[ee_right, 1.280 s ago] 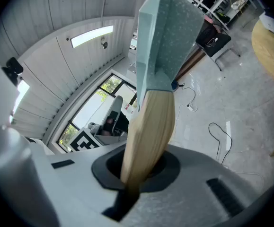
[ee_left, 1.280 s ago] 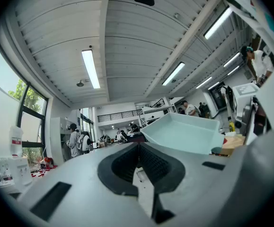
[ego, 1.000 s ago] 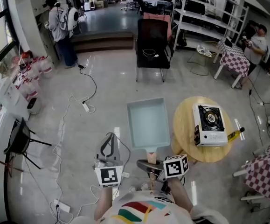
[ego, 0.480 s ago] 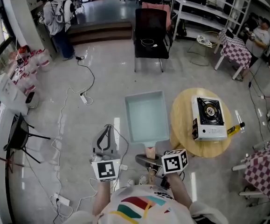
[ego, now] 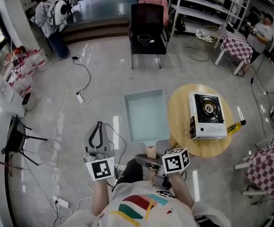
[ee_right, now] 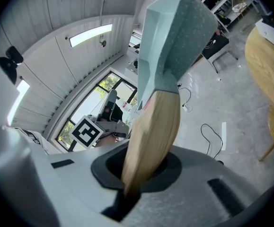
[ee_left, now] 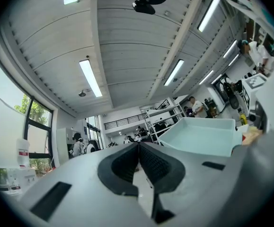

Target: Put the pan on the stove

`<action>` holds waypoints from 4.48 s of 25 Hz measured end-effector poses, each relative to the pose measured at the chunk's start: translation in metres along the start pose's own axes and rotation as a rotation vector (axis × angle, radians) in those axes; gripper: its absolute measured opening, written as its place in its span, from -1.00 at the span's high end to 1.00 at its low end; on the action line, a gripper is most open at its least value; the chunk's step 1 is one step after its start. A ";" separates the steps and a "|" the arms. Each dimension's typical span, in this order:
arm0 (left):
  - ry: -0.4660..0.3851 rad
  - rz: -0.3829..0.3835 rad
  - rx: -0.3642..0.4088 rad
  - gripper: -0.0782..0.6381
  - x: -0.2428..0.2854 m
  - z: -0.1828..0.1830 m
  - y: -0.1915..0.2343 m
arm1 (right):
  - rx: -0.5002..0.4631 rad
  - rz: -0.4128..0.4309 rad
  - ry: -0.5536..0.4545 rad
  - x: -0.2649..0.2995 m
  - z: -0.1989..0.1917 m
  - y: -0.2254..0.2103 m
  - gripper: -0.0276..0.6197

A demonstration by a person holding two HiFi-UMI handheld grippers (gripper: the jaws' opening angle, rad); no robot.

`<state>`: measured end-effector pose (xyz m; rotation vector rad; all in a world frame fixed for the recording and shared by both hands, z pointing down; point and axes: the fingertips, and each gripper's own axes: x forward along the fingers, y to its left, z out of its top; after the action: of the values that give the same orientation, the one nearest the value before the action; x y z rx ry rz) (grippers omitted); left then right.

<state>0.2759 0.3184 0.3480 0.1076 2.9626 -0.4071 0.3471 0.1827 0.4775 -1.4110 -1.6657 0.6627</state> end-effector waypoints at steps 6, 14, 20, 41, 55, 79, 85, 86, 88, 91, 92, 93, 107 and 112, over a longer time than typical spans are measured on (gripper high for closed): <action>0.008 -0.006 -0.015 0.76 0.026 -0.003 -0.003 | 0.037 0.020 -0.023 -0.009 0.018 -0.009 0.87; 0.011 -0.037 -0.032 0.76 0.091 -0.027 -0.006 | 0.064 0.001 -0.036 0.001 0.062 -0.046 0.86; 0.025 -0.066 -0.042 0.76 0.157 -0.046 -0.010 | 0.066 -0.038 -0.034 0.010 0.108 -0.081 0.86; -0.020 -0.065 -0.065 0.76 0.382 -0.073 0.097 | 0.061 -0.038 -0.077 0.115 0.336 -0.159 0.85; -0.015 -0.041 -0.091 0.76 0.423 -0.068 0.094 | 0.076 0.001 -0.066 0.118 0.385 -0.172 0.84; -0.137 -0.567 -0.084 0.76 0.482 -0.007 -0.164 | 0.185 -0.199 -0.410 -0.040 0.371 -0.238 0.82; -0.203 -0.826 -0.118 0.76 0.500 0.014 -0.269 | 0.213 -0.349 -0.645 -0.106 0.384 -0.262 0.81; -0.221 -0.887 -0.128 0.76 0.501 0.020 -0.289 | 0.225 -0.376 -0.694 -0.117 0.385 -0.262 0.81; -0.245 -1.013 -0.133 0.76 0.501 0.028 -0.326 | 0.254 -0.447 -0.788 -0.139 0.385 -0.265 0.81; -0.286 -1.146 -0.158 0.76 0.498 0.045 -0.375 | 0.279 -0.550 -0.895 -0.175 0.381 -0.270 0.81; -0.303 -1.184 -0.166 0.76 0.494 0.051 -0.391 | 0.288 -0.573 -0.930 -0.187 0.377 -0.270 0.81; -0.319 -1.223 -0.172 0.76 0.489 0.057 -0.404 | 0.298 -0.594 -0.967 -0.197 0.373 -0.270 0.81; -0.469 -1.693 -0.263 0.76 0.421 0.113 -0.510 | 0.422 -0.837 -1.410 -0.259 0.337 -0.253 0.81; -0.485 -1.772 -0.267 0.76 0.392 0.116 -0.529 | 0.471 -0.858 -1.470 -0.264 0.317 -0.250 0.81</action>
<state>-0.1429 -0.2016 0.3152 -2.2103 1.7772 -0.0922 -0.0488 -0.0922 0.4520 0.4496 -2.5718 1.5485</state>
